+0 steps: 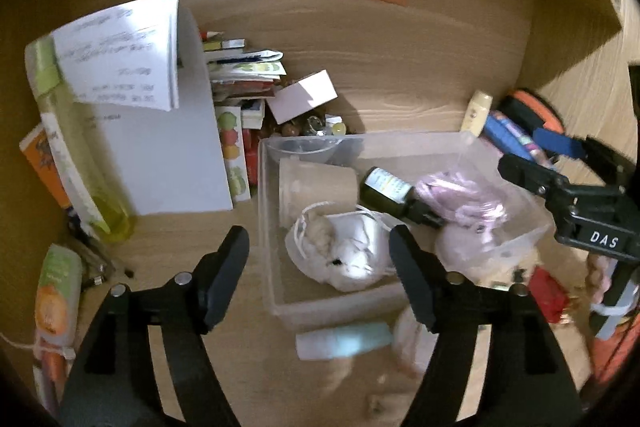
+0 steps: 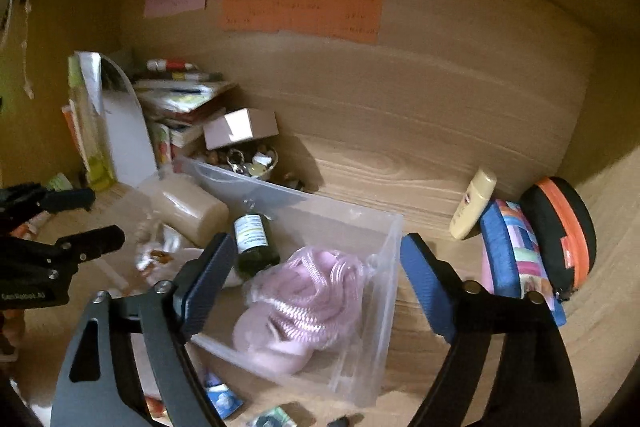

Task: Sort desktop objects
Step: 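Open both grippers to release the seashell and rope into the box, then grasp the brass tin with left gripper while right gripper grasps red gold-tied pouch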

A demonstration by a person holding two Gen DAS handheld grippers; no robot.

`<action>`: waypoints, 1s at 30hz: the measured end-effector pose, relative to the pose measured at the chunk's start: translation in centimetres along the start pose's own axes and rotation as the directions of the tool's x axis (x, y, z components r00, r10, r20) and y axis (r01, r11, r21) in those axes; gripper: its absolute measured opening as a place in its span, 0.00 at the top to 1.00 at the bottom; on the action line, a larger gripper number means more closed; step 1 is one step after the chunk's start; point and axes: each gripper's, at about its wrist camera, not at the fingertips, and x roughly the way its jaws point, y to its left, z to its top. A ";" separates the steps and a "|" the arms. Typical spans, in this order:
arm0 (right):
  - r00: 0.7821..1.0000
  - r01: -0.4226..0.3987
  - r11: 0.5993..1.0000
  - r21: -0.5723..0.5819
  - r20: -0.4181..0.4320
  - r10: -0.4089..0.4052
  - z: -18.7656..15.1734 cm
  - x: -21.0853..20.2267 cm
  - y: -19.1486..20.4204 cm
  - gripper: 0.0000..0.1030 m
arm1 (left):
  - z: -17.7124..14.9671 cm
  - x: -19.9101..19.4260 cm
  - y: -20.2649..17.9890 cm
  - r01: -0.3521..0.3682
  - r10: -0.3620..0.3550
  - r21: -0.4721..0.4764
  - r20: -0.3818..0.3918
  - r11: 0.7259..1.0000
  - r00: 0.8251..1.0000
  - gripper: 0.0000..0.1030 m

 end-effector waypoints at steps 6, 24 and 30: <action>0.999 -0.004 0.999 0.038 0.033 0.003 -0.5 -3.2 -0.6 0.13 | -0.5 -2.7 0.1 0.005 -0.005 -0.049 0.001 0.999 1.000 0.27; 0.997 0.075 0.994 0.075 -0.007 -0.074 -6.4 -9.1 -3.0 0.07 | -6.2 -4.9 -1.9 -0.007 0.005 -0.019 -0.064 1.000 0.998 0.17; 0.992 0.062 0.992 0.111 -0.117 -0.049 -10.4 -7.5 -3.6 0.01 | -8.1 -3.5 -2.8 0.022 -0.023 -0.006 -0.128 1.000 0.992 0.17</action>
